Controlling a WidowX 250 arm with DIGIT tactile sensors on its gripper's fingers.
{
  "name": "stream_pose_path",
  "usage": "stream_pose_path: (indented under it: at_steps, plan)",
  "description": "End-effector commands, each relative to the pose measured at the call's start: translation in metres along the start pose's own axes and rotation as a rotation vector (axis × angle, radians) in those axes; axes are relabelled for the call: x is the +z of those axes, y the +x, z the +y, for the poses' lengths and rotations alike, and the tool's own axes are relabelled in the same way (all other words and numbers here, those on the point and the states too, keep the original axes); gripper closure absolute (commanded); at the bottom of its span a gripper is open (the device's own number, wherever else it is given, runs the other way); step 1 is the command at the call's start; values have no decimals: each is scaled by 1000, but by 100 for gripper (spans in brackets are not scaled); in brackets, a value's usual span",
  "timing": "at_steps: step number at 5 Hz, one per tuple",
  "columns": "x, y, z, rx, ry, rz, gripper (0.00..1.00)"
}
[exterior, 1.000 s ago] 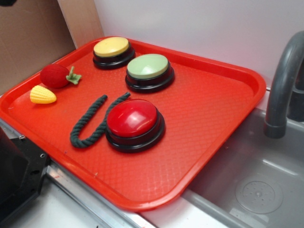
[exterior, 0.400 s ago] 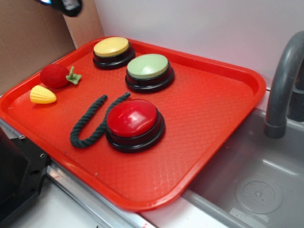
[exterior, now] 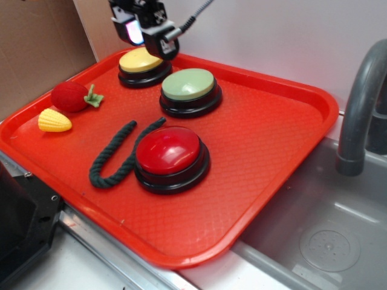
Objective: Push the green button.
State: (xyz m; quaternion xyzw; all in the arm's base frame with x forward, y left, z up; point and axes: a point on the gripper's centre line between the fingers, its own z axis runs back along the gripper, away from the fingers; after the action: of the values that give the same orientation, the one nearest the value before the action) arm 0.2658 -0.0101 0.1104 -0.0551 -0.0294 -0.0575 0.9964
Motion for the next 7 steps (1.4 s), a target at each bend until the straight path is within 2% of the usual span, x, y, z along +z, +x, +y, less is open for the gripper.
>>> stream_pose_path:
  at_steps: [1,3,4,5,7]
  plan:
    - [-15,20,12,22,103,-78,0]
    - [-37,23,18,18,76,-75,0]
    - [-40,24,19,11,78,-74,0]
    - [-45,25,20,15,122,-40,0]
    - [-53,23,25,-3,105,-31,0]
